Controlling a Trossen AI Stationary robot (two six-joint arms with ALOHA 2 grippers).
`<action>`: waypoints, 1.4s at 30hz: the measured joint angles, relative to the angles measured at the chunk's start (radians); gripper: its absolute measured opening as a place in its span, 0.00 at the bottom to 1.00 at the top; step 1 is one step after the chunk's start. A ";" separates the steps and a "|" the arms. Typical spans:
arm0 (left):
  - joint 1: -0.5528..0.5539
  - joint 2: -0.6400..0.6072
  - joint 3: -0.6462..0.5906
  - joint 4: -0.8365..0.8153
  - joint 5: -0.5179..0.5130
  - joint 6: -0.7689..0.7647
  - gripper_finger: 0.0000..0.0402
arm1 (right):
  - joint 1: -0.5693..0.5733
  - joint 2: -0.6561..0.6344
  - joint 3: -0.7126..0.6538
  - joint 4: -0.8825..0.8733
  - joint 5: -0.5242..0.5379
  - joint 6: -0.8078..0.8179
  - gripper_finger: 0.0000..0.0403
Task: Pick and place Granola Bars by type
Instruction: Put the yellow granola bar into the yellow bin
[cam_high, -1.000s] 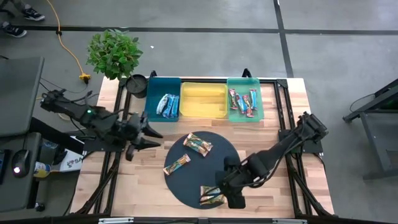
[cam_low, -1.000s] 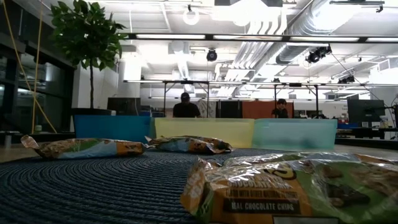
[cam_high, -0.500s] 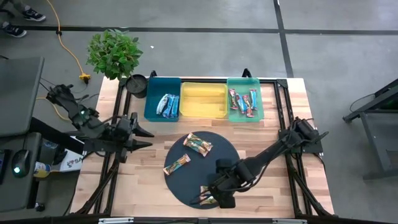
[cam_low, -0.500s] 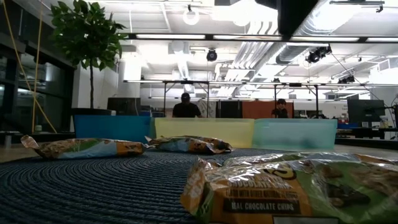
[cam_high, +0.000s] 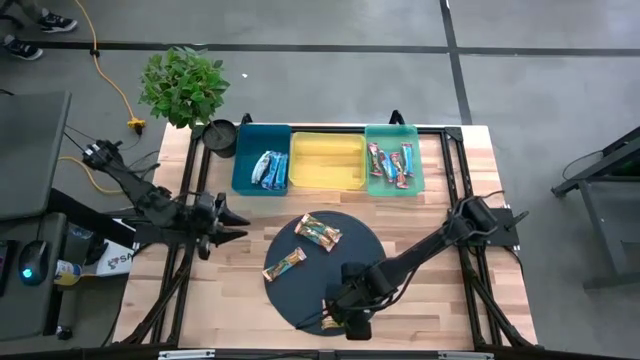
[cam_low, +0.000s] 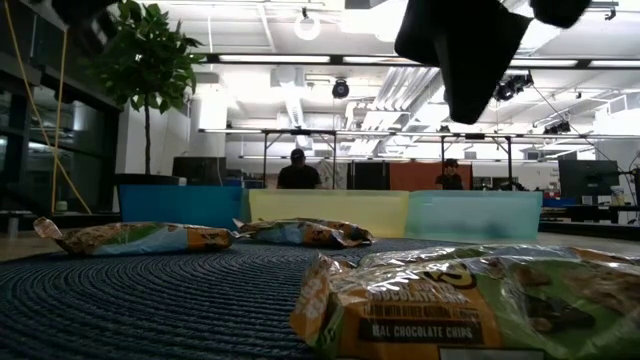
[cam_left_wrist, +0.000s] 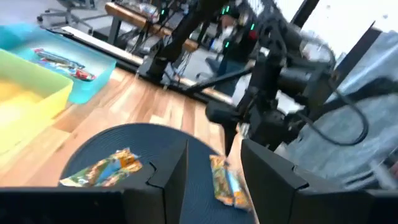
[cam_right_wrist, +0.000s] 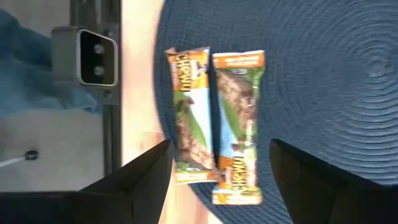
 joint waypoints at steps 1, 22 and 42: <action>0.000 -0.027 -0.031 0.030 0.000 -0.006 0.37 | 0.000 0.002 0.000 0.004 -0.004 0.006 0.63; 0.001 -0.454 -0.415 0.247 -0.053 -0.001 0.37 | 0.001 0.004 0.000 -0.031 0.024 0.012 0.63; 0.278 -0.456 -0.418 0.255 0.162 0.123 0.32 | -0.049 0.046 -0.001 0.053 -0.001 -0.031 0.63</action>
